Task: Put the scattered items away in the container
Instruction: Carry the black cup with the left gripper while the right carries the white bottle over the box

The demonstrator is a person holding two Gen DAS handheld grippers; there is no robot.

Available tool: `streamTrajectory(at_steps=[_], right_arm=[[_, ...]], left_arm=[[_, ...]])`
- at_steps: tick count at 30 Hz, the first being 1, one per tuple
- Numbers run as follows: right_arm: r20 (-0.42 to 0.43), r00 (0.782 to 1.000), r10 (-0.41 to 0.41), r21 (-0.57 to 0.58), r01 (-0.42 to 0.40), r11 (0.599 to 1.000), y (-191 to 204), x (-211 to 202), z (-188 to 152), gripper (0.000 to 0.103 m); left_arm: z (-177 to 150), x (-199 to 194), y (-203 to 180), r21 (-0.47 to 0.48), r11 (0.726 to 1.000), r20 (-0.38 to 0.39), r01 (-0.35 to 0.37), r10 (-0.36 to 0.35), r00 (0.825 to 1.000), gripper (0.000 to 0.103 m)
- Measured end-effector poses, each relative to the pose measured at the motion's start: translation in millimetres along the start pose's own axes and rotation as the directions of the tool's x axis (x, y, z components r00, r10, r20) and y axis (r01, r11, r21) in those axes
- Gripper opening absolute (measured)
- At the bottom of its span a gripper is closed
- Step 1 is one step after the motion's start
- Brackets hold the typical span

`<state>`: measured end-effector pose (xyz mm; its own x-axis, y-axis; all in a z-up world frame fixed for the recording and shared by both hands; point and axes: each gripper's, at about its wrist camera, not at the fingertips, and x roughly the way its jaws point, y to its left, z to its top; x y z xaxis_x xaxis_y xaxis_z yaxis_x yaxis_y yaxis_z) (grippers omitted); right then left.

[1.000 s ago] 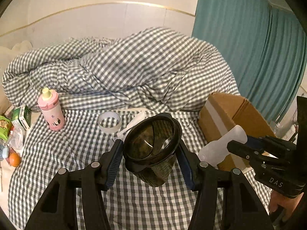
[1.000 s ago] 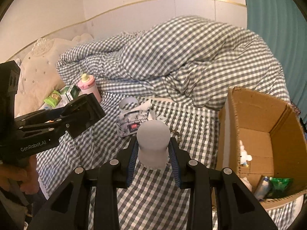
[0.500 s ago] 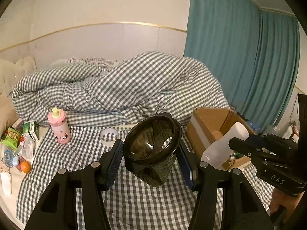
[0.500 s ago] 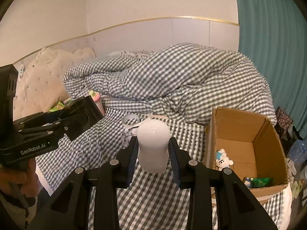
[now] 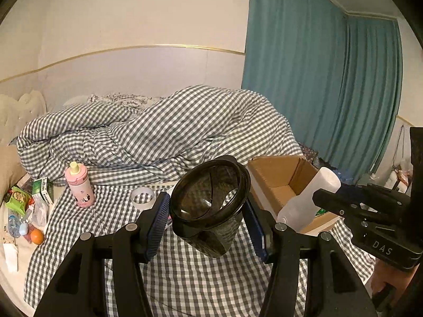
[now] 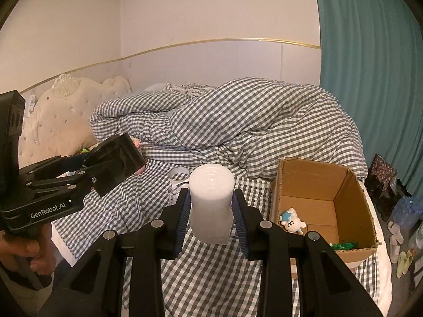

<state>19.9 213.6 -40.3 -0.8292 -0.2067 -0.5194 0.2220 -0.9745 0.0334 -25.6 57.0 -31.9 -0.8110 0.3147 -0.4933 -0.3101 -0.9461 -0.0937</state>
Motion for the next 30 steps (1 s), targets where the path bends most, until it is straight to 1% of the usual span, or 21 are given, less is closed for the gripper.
streamTrajectory(at_steps=[9, 16, 24, 30], right_arm=[[0.021, 0.999, -0.041, 0.013, 0.041, 0.999, -15, -19, 1, 0.032], [0.030, 0.996, -0.079, 0.034, 0.078, 0.996, -36, -31, -1, 0.032], [0.040, 0.987, -0.153, 0.072, 0.149, 0.986, -68, -46, 0, 0.032], [0.040, 0.979, -0.202, 0.100, 0.197, 0.975, -94, -56, -2, 0.032]], left_arm=[[4, 3, -18, 0.009, 1.000, 0.005, 0.028, -0.028, 1.000, 0.057], [9, 10, -41, 0.023, 0.998, 0.004, 0.059, -0.059, 0.998, 0.057], [18, 29, -75, 0.047, 0.993, -0.002, 0.105, -0.105, 0.994, 0.057], [22, 43, -100, 0.066, 0.990, -0.006, 0.124, -0.124, 0.992, 0.057]])
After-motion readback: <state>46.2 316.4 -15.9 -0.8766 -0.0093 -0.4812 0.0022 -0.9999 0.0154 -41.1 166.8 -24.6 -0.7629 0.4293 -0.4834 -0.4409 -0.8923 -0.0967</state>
